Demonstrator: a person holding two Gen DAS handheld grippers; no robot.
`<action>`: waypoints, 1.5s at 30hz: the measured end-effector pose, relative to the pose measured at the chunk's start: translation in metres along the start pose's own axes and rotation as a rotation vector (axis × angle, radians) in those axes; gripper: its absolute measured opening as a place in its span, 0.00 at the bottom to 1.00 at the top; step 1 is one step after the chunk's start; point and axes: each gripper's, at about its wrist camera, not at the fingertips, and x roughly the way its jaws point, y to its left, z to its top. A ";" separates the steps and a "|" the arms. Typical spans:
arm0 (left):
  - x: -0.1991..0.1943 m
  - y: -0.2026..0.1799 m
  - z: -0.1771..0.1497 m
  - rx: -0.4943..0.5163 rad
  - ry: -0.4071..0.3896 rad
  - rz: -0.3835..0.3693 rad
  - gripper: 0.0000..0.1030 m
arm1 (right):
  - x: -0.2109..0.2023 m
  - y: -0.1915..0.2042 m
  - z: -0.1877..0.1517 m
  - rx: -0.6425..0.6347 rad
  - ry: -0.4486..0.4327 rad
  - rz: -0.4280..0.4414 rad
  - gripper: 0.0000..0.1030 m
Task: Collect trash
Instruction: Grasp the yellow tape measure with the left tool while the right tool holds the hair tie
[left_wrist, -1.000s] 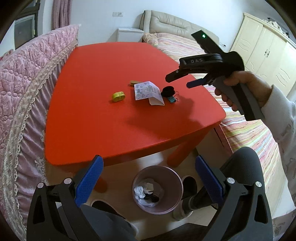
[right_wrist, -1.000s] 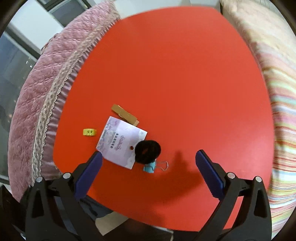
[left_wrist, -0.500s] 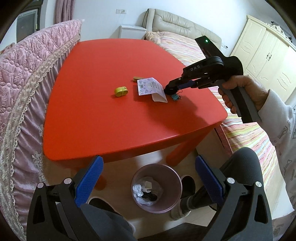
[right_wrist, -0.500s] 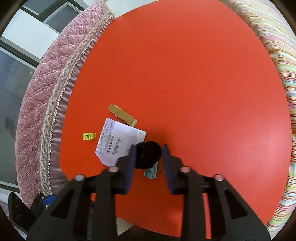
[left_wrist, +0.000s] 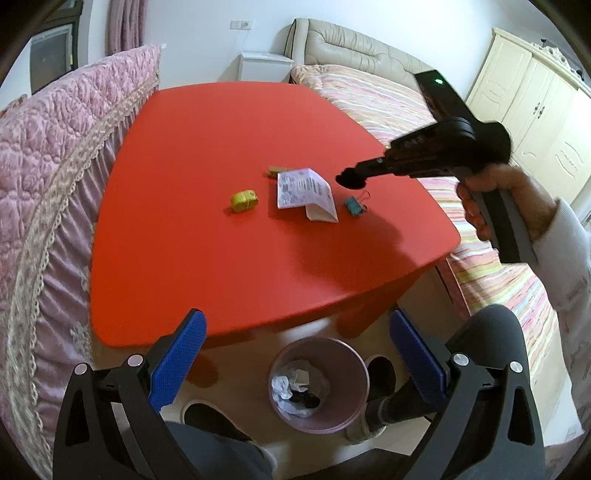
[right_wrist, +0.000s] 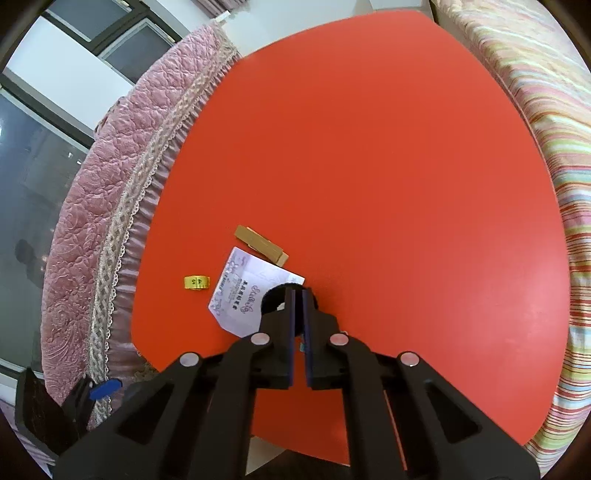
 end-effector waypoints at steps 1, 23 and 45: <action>0.001 0.002 0.005 -0.001 -0.002 0.003 0.93 | -0.003 0.002 -0.001 -0.003 -0.005 0.004 0.03; 0.091 0.049 0.115 -0.112 0.206 0.123 0.93 | -0.033 0.011 -0.035 -0.063 -0.047 -0.016 0.03; 0.136 0.057 0.119 -0.192 0.281 0.159 0.28 | -0.032 0.009 -0.038 -0.068 -0.053 -0.022 0.03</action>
